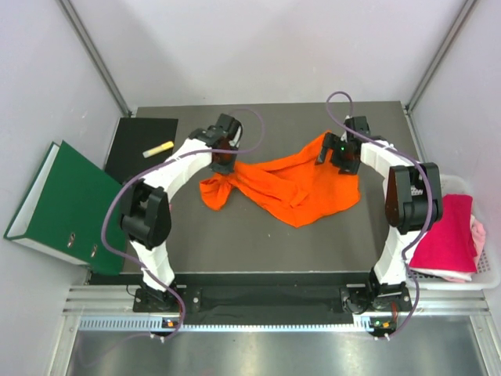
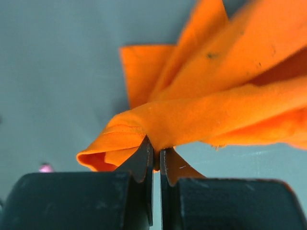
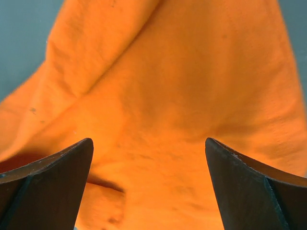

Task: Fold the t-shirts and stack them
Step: Flatten out the tshirt

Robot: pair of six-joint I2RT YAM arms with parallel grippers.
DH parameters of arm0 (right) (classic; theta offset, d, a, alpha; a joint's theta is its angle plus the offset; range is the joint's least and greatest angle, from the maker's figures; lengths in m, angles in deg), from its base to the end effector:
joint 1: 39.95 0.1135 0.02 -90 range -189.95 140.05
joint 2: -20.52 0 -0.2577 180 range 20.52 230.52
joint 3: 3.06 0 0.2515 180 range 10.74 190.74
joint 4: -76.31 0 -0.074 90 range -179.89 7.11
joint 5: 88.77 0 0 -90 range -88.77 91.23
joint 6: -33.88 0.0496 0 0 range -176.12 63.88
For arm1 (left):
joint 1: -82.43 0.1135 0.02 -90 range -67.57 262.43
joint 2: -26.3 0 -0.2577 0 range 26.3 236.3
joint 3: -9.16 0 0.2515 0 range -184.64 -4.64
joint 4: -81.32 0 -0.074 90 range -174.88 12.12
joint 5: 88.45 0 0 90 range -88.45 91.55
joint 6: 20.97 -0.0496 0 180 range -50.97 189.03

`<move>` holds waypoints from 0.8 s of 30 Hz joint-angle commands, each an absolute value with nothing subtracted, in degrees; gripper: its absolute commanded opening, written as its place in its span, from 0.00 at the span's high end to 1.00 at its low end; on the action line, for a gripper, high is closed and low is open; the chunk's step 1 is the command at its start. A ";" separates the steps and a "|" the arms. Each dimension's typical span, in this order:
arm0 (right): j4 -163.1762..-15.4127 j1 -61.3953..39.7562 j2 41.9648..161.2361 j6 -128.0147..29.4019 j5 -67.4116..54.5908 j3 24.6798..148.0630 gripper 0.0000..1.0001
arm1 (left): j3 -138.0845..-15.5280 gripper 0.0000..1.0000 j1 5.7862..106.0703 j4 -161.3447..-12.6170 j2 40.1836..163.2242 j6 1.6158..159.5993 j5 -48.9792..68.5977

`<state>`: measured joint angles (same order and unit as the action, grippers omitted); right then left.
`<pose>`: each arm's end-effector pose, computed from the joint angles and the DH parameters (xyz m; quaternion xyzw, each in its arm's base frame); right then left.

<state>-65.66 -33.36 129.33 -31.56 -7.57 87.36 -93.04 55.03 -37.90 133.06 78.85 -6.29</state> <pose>0.4062 0.0546 0.1756 0.1272 0.9463 0.1481 0.2577 0.3550 -0.1764 0.2284 0.1345 0.9654 -0.0047 0.2232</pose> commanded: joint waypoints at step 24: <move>-62.20 -29.84 122.83 -30.81 -16.34 75.88 0.06 | -94.12 0.01 73.55 -35.92 127.11 80.72 0.58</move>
